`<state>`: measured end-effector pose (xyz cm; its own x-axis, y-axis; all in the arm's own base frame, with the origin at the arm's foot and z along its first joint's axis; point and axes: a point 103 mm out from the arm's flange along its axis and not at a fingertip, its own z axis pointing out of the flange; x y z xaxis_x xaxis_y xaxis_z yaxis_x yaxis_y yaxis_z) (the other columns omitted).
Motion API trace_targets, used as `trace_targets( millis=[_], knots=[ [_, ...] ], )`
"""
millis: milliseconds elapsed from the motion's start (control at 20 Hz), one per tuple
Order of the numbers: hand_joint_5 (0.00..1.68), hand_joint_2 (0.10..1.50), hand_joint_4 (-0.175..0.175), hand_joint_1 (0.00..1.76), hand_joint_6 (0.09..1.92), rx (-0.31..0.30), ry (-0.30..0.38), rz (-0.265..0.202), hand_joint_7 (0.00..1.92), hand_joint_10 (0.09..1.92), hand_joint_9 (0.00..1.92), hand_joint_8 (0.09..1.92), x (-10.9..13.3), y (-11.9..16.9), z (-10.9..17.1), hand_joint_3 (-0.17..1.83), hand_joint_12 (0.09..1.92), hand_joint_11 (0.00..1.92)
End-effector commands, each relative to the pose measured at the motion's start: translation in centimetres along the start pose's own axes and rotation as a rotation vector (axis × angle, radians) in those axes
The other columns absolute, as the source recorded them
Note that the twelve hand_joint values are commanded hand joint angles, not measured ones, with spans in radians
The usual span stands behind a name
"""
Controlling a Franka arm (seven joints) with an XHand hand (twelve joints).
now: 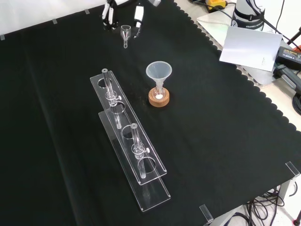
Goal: Put the weighing funnel back on the table.
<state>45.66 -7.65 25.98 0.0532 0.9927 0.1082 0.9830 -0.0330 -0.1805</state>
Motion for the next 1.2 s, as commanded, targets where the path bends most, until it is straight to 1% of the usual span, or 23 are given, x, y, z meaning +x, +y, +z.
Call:
trace_targets(
  millis=[50,250,550,850,1200],
  knots=[
    [1.28,0.71,0.175,1.11,0.61,0.031,-0.011,-0.012,0.76,0.09,1.25,0.66,-2.3,5.6,2.5,0.54,0.82,1.13],
    [1.28,0.71,0.175,1.11,0.61,0.063,-0.018,-0.012,0.76,0.09,1.25,0.66,-3.1,7.7,4.4,0.54,0.82,1.13],
    [1.28,0.72,0.175,1.11,0.61,0.103,-0.009,-0.01,0.76,0.09,1.25,0.66,-4.5,9.8,7.0,0.54,0.82,1.13],
    [1.28,0.72,0.175,1.11,0.61,0.137,-0.013,-0.022,0.76,0.09,1.25,0.66,-5.1,11.0,9.3,0.54,0.82,1.13],
    [1.28,0.72,0.175,1.11,0.61,0.172,-0.003,-0.021,0.76,0.09,1.25,0.66,-5.8,12.0,12.0,0.54,0.82,1.12]
  ],
)
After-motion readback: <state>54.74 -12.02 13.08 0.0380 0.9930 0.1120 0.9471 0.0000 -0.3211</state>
